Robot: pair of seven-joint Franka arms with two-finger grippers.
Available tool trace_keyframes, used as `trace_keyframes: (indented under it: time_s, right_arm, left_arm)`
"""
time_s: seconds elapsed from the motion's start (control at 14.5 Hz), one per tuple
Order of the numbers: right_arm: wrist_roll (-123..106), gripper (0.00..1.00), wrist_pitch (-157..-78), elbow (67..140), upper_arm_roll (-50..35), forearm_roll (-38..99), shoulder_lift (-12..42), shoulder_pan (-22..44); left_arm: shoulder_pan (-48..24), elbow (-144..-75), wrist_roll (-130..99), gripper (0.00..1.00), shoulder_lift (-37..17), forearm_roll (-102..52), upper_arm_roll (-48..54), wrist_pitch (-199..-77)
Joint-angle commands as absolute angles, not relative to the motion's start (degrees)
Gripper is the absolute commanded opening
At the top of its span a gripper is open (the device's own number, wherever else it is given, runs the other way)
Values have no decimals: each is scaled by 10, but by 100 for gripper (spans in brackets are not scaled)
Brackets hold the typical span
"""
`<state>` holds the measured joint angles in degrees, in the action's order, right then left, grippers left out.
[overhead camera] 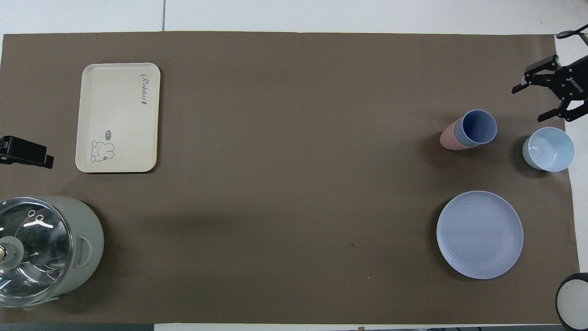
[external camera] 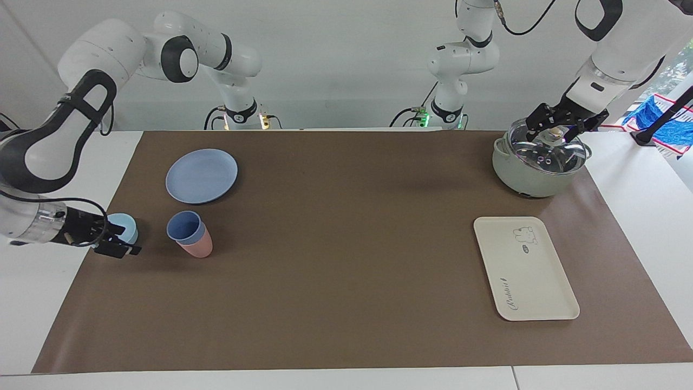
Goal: Place cup on tray
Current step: 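Lower the right gripper and grasp the blue cup rim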
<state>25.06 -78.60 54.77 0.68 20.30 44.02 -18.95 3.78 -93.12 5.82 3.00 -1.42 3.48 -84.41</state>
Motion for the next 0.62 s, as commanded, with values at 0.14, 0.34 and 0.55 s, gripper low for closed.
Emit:
trace_keyframes:
  time_s: [0.14,0.34,0.55]
  right_arm:
    - [312,100,-780,550,4,280,500,-202]
    - [316,100,-778,553,4,316,520,-213]
    - [322,100,-775,577,3,347,519,-214]
  left_arm:
    - [49,-947,53,100,47,-8,47,-840]
    - [49,-947,53,100,47,-8,47,-840]
    - [49,-947,53,100,47,-8,47,-841]
